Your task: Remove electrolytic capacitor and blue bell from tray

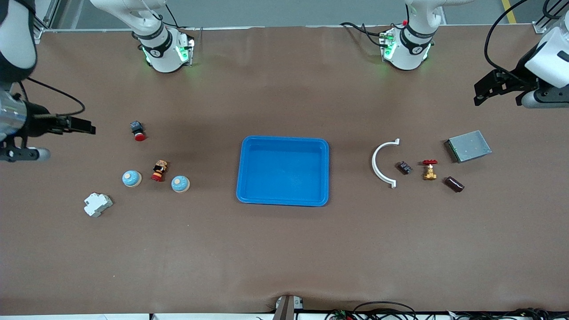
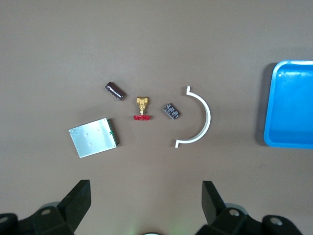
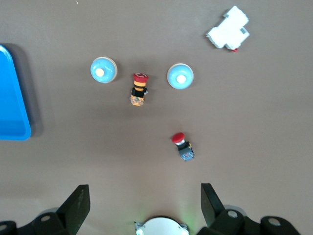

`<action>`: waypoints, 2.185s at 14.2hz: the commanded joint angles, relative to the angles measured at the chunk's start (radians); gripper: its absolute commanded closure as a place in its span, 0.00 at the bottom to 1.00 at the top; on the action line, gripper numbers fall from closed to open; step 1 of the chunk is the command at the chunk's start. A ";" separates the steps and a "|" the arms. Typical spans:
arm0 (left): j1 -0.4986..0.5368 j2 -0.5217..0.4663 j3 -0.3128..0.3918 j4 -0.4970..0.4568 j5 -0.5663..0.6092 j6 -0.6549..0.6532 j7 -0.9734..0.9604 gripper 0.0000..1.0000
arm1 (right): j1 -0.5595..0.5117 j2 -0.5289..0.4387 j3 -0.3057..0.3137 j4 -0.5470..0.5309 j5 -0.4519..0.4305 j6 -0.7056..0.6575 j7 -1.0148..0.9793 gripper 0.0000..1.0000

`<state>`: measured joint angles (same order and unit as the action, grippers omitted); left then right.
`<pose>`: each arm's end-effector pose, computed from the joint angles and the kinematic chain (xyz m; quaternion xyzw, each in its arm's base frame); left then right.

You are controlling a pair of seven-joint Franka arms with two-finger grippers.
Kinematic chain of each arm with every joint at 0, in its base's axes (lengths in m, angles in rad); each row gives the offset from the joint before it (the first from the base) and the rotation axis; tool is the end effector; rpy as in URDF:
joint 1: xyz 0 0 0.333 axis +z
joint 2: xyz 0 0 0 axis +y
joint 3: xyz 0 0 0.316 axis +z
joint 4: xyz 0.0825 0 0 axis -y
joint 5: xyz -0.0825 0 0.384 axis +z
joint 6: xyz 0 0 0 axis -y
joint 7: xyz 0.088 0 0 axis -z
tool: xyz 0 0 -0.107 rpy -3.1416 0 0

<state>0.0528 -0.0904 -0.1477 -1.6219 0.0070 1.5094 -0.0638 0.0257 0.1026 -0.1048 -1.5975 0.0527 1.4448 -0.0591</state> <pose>0.5174 -0.0523 0.6432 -0.9998 0.0150 0.0107 0.0110 0.5628 -0.0358 0.5458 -0.9916 0.0104 0.1252 0.0297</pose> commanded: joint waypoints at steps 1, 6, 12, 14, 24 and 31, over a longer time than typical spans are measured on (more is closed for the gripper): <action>0.007 0.000 -0.003 0.013 0.001 -0.031 0.035 0.00 | -0.023 -0.084 0.013 -0.030 -0.037 -0.030 -0.018 0.00; 0.009 -0.003 0.000 0.004 -0.002 -0.018 0.038 0.00 | -0.095 -0.211 0.014 -0.113 -0.037 -0.034 -0.019 0.00; 0.013 -0.020 0.005 -0.041 0.001 0.026 0.038 0.00 | -0.038 -0.169 0.024 0.020 -0.043 -0.017 -0.007 0.00; 0.013 -0.023 0.005 -0.042 0.001 0.026 0.038 0.00 | -0.029 -0.130 0.022 0.069 -0.034 -0.017 -0.004 0.00; 0.015 -0.046 0.007 -0.070 0.004 0.045 0.036 0.00 | -0.046 -0.124 0.014 0.071 -0.025 -0.024 -0.002 0.00; 0.015 -0.045 0.007 -0.067 0.008 0.077 0.038 0.00 | -0.044 -0.126 0.014 0.071 -0.040 -0.029 -0.004 0.00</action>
<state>0.0590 -0.1044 -0.1392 -1.6623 0.0075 1.5674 -0.0525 -0.0132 -0.0312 -0.0943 -1.5525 0.0285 1.4359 -0.0682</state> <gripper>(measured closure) 0.000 0.000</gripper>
